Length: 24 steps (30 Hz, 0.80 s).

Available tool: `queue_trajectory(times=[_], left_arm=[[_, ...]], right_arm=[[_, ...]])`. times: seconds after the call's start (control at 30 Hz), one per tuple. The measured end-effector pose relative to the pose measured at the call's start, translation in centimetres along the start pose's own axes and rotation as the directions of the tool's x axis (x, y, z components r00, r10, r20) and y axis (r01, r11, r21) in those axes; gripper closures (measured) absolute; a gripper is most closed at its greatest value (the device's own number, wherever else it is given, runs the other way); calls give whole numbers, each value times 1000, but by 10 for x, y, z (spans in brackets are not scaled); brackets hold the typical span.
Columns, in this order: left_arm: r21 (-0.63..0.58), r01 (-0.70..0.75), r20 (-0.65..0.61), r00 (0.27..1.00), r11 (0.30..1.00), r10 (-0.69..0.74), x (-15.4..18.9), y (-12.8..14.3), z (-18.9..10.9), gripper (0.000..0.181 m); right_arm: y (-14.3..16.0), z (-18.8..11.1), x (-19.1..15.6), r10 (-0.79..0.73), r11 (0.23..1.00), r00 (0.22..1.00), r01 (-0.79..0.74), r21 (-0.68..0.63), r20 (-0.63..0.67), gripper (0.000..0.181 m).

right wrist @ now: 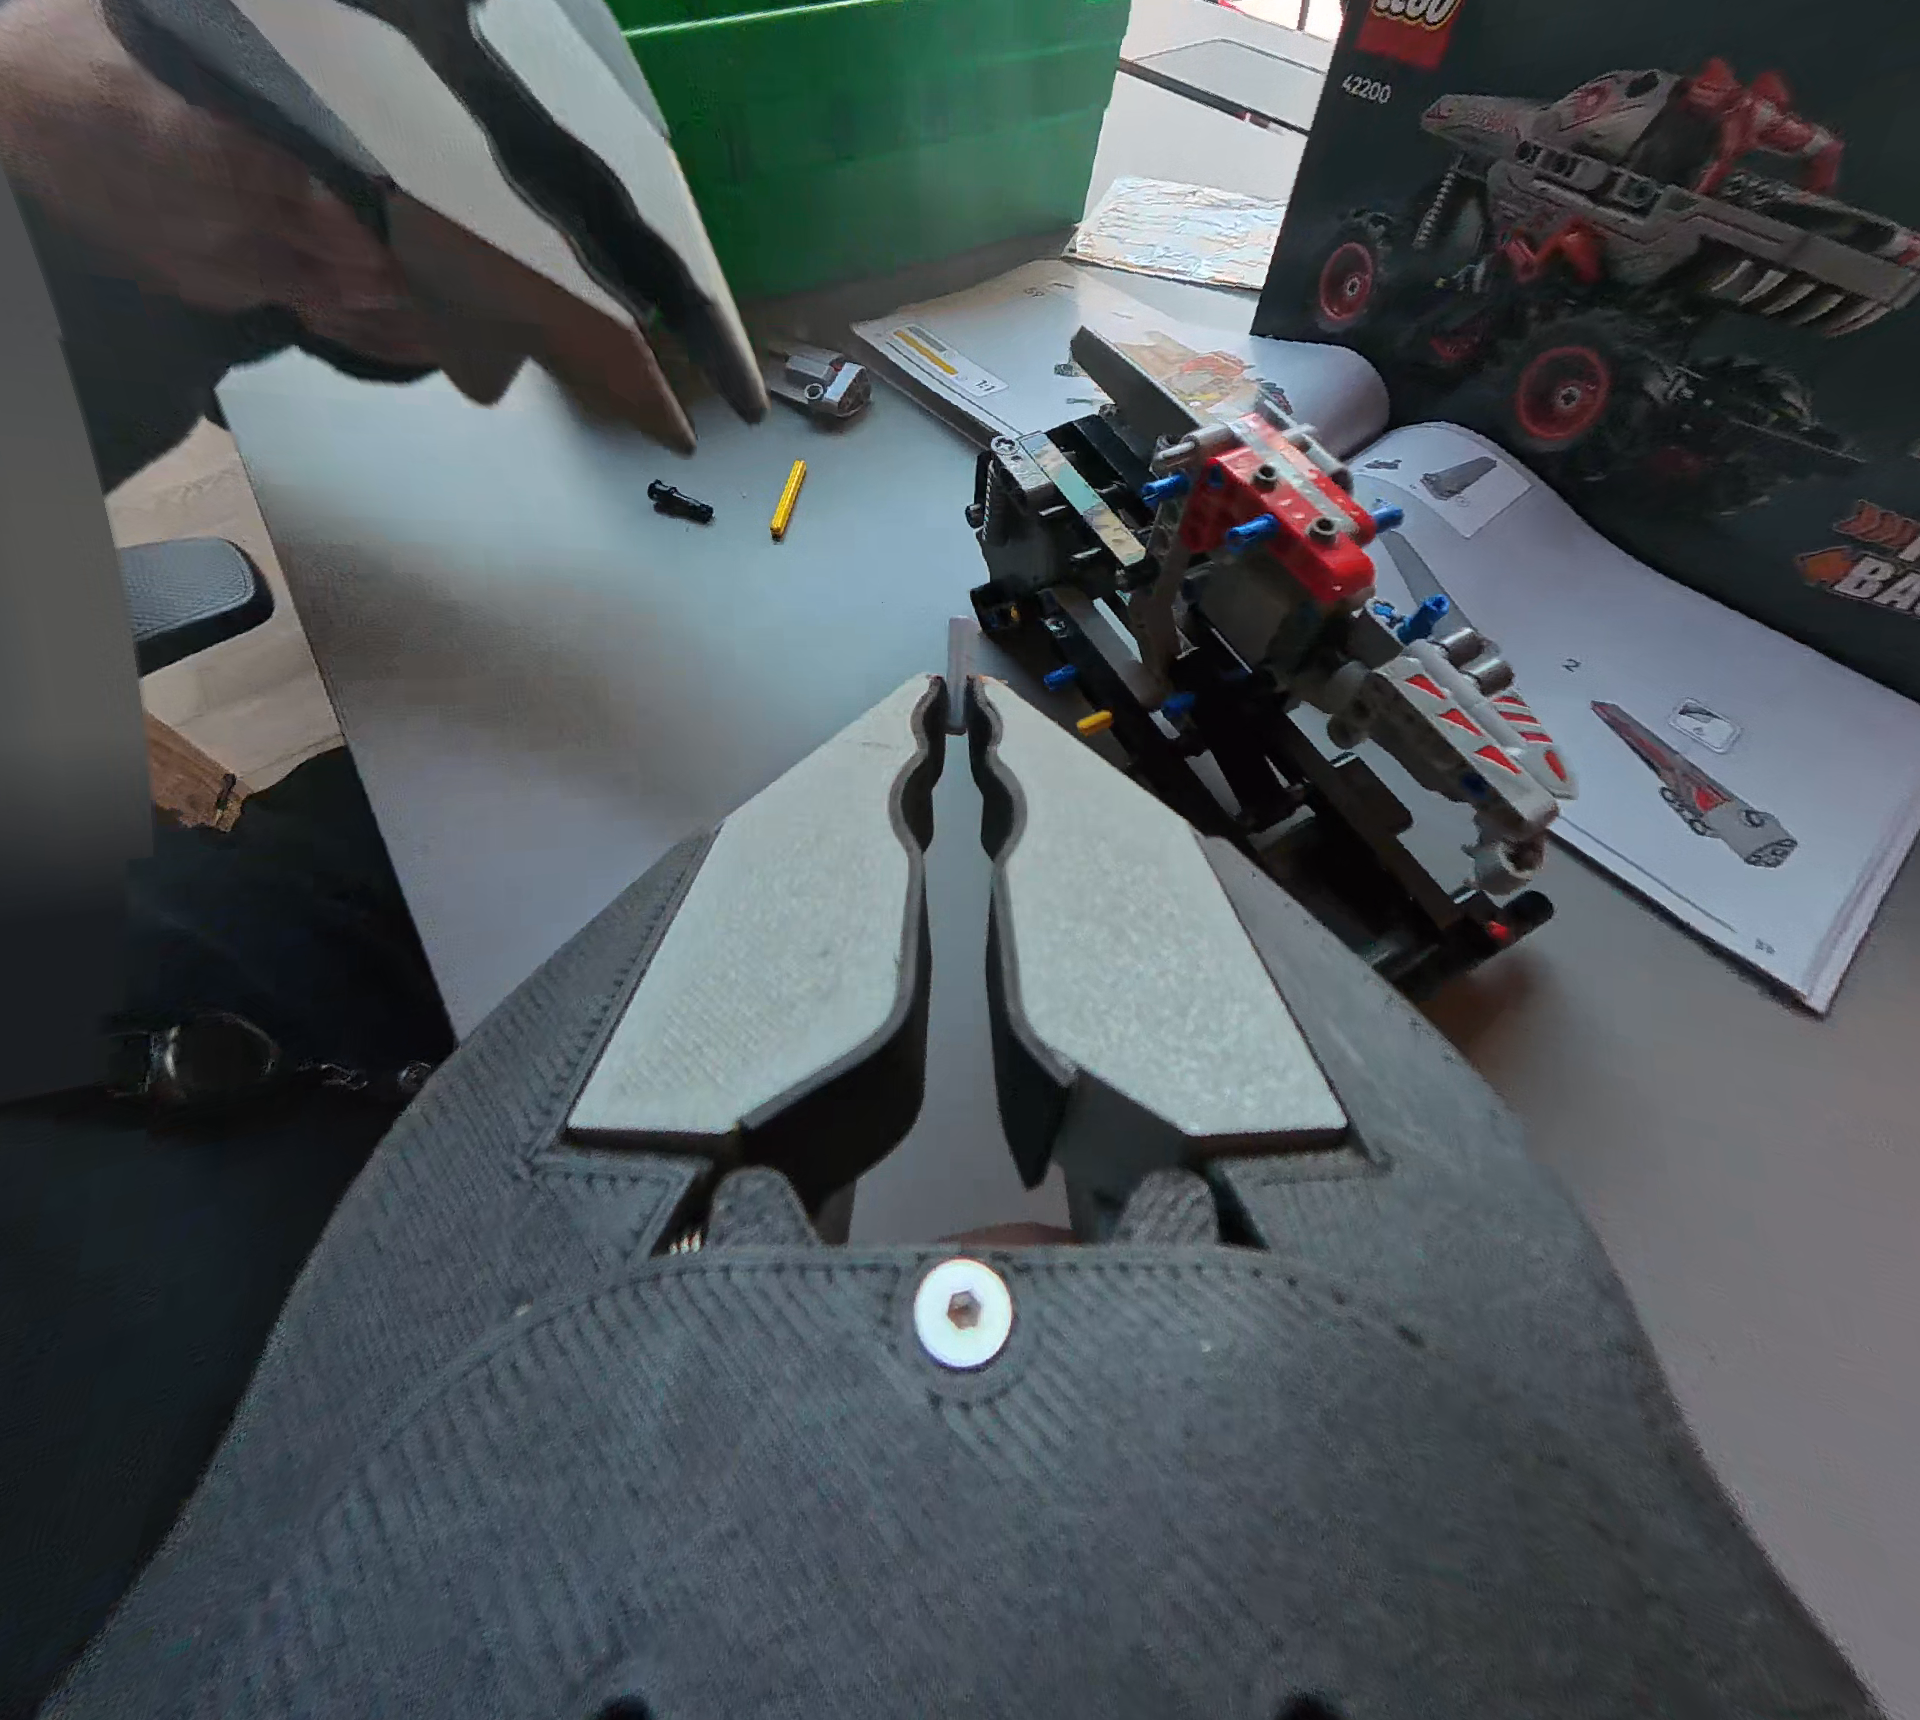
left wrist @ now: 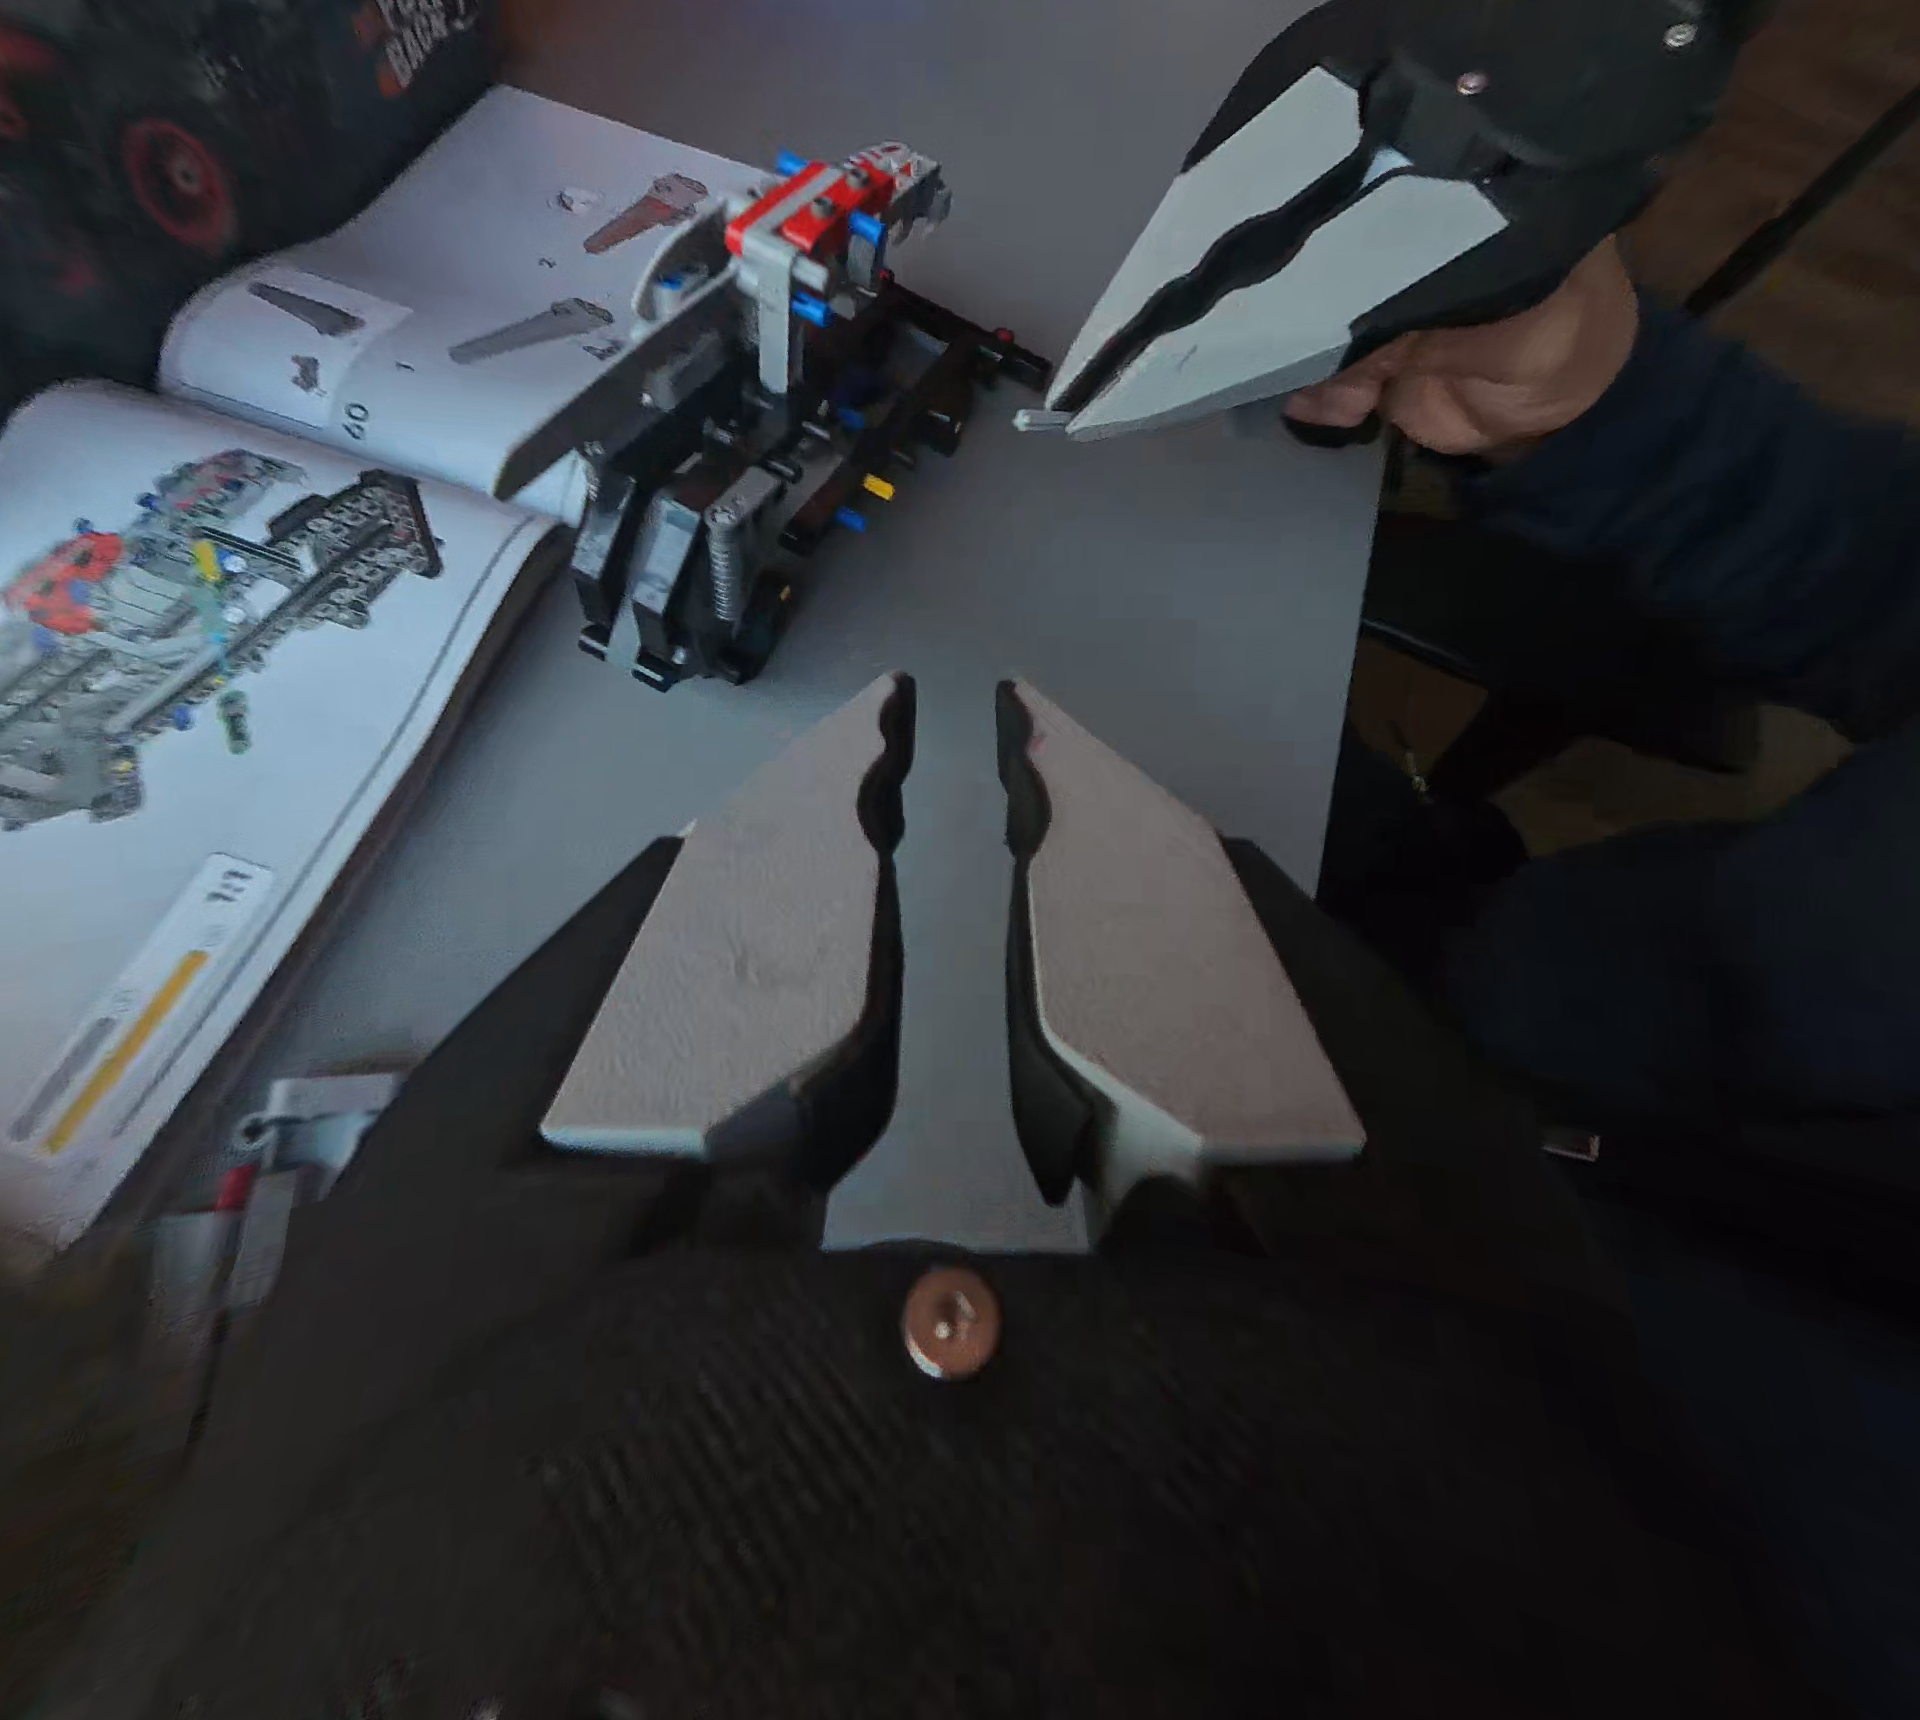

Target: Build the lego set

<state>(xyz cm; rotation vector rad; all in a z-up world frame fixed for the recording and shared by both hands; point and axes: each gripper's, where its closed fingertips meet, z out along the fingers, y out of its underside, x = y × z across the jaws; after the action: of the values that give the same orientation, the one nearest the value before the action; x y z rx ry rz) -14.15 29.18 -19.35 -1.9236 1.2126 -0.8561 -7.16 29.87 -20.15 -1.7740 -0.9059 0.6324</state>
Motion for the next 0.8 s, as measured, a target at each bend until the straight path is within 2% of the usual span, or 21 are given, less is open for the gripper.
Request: queue_trajectory(times=[0.03, 0.2, 0.33, 0.4, 0.53, 0.8], left_arm=[[3, 8, -19, 1000, 1000, -8, 0, 6, 6, 173], [26, -21, -37, 999, 999, 22, -11, 16, 18, 174], [55, -47, -79, 996, 997, 52, -13, 18, 15, 166], [50, -37, -54, 998, 998, 39, -21, 24, 15, 166], [67, -41, -54, 998, 997, 45, -20, 27, 10, 173], [59, 77, -153, 986, 995, -67, -13, 27, 14, 169]], right_arm=[[0, 4, -3, -3, 1000, 1000, 3, 1, 1, 181], [-1, 29, -22, -65, 998, 998, 65, -13, 13, 181], [1, 48, -32, -6, 998, 998, 10, -60, 57, 181], [3, 54, -33, -1, 997, 998, 6, -83, 64, 181], [6, 56, -34, -44, 994, 998, 47, -97, 34, 180], [6, 57, -37, -198, 975, 978, 191, -114, -57, 181]])
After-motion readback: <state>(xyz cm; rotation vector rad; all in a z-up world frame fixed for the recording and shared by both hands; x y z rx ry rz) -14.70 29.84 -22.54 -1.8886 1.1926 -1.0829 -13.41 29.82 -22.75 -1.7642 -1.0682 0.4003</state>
